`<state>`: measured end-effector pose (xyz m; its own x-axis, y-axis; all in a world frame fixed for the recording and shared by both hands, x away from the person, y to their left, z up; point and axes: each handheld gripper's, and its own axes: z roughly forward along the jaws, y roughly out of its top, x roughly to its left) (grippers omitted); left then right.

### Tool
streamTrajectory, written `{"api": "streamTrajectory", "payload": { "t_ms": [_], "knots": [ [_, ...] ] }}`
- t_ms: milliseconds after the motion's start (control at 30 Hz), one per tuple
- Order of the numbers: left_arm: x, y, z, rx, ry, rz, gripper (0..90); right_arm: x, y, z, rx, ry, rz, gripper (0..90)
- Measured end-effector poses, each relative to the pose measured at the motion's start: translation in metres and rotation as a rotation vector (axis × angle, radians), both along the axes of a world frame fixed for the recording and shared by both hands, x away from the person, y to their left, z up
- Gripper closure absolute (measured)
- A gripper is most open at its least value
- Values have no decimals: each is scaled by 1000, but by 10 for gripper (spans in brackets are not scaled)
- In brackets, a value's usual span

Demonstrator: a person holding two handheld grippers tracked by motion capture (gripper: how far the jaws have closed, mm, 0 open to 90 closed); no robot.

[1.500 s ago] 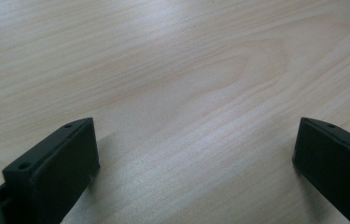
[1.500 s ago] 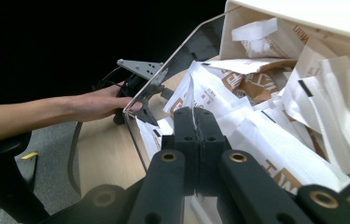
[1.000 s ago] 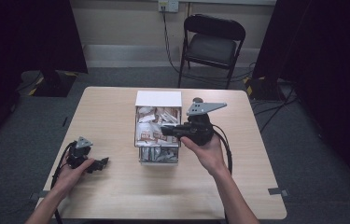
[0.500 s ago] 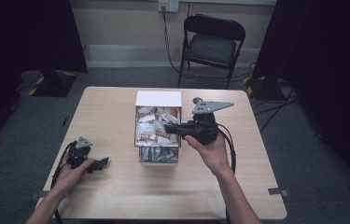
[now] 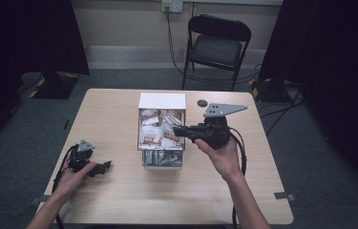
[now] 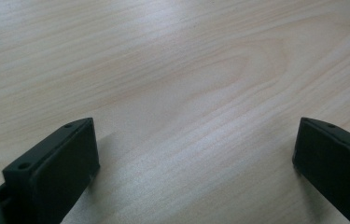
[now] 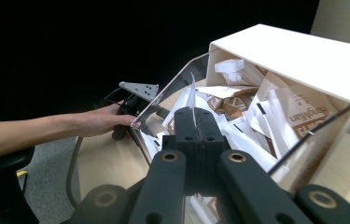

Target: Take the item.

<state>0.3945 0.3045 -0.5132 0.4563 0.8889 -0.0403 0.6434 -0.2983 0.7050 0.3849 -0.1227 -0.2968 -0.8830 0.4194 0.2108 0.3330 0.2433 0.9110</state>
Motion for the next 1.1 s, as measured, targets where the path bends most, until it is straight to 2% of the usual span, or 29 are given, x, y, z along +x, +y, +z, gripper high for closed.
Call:
{"api": "streamTrajectory", "payload": {
  "t_ms": [300, 700, 1100],
  "knots": [
    [0, 0, 0, -1, 0, 0, 0, -5, -10, 4, 7, -12, -10, 900],
    [0, 0, 0, 0, 0, 0, 0, -12, -26, 7, 12, -23, -50, 900],
    [0, 0, 0, 0, 0, 0, 0, -19, -41, 12, 1, -40, -80, 900]
  ]
}}
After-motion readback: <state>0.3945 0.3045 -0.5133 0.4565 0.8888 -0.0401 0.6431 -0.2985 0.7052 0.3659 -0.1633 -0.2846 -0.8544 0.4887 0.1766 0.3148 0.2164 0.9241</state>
